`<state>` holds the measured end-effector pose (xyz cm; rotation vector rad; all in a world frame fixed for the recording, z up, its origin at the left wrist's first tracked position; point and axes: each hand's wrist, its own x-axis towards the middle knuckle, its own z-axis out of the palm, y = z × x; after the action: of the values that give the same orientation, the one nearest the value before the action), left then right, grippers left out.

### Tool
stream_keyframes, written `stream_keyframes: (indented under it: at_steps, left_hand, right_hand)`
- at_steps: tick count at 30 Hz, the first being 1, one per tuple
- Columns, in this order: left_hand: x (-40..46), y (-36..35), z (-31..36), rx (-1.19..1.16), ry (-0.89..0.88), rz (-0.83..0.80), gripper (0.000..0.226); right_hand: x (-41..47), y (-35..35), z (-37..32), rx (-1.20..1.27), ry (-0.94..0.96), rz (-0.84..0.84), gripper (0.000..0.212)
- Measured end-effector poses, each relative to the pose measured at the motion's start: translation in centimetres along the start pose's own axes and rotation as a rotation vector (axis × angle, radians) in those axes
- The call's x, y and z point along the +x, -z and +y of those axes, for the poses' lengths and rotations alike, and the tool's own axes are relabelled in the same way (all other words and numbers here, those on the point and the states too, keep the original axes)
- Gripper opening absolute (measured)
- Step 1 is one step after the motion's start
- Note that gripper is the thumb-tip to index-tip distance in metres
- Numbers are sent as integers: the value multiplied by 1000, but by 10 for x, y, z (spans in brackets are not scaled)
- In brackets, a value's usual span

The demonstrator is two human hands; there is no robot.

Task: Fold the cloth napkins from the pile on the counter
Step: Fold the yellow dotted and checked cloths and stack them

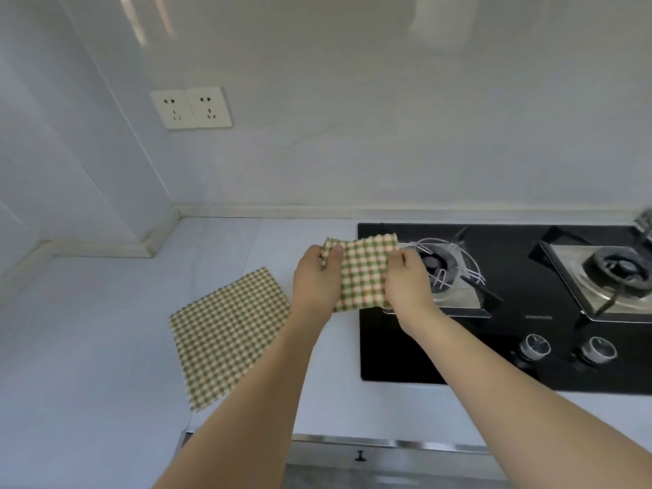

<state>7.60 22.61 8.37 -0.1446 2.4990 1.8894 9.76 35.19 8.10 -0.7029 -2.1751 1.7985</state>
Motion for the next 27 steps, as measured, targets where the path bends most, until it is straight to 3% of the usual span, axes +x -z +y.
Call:
stream_keyframes:
  at_steps: [8, 15, 18, 27]
  left_hand:
    - [-30, -61, 83, 60, -55, -147, 37]
    - [-62, -185, 122, 64, 1, -331, 32]
    - [-76, -249, 144, 51, -2, -351, 46]
    - [-87, -396, 175, 2, 81, -461, 20]
  right_hand:
    - [2, 96, -27, -29, -55, 144, 29]
    - [33, 229, -9, -69, -53, 211, 31]
    - [55, 295, -3, -97, -56, 224, 31]
    - [123, 431, 23, -83, -136, 223, 33]
